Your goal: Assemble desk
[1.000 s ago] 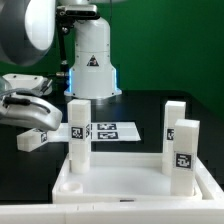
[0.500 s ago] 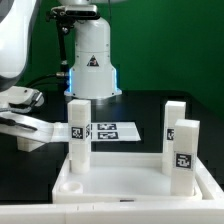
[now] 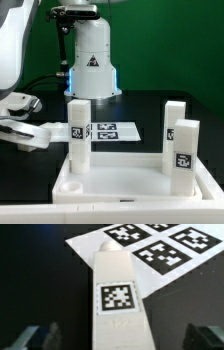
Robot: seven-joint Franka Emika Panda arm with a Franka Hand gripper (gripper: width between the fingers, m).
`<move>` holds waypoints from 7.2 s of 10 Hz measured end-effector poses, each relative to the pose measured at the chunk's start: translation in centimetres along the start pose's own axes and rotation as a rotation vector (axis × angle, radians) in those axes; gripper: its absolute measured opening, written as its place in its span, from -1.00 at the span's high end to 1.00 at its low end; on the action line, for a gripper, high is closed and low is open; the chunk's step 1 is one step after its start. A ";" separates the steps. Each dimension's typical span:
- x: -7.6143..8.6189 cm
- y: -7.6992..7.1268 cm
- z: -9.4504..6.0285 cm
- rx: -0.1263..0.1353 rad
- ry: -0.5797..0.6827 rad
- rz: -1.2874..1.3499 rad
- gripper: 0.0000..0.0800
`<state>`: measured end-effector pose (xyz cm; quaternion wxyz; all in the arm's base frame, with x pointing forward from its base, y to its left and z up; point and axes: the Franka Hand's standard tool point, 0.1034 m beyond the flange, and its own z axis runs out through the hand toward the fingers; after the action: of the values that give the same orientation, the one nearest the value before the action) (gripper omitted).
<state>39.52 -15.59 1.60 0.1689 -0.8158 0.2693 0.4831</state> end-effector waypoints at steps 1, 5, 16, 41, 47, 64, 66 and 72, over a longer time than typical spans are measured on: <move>0.0 0.0 0.0 0.000 0.000 0.000 -0.10; -0.2 -0.3 -0.3 -0.003 0.012 -0.005 0.29; -6.8 -9.7 -16.3 -0.063 0.858 -0.360 0.29; -5.6 -20.9 -14.5 -0.106 1.507 -0.419 0.29; -4.4 -20.7 -14.0 -0.121 1.503 -0.412 0.29; -3.5 -21.3 -16.2 -0.114 1.051 -0.398 -0.62; -3.2 -21.4 -16.2 -0.111 1.100 -0.391 -0.62; -3.1 -21.4 -16.0 0.155 1.111 0.037 0.28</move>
Offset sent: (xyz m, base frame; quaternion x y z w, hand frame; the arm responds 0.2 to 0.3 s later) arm 0.0000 0.0000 0.0000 0.0000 0.0000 0.0000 1.0000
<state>62.43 -6.24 12.28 0.0524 -0.9281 0.3668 -0.0375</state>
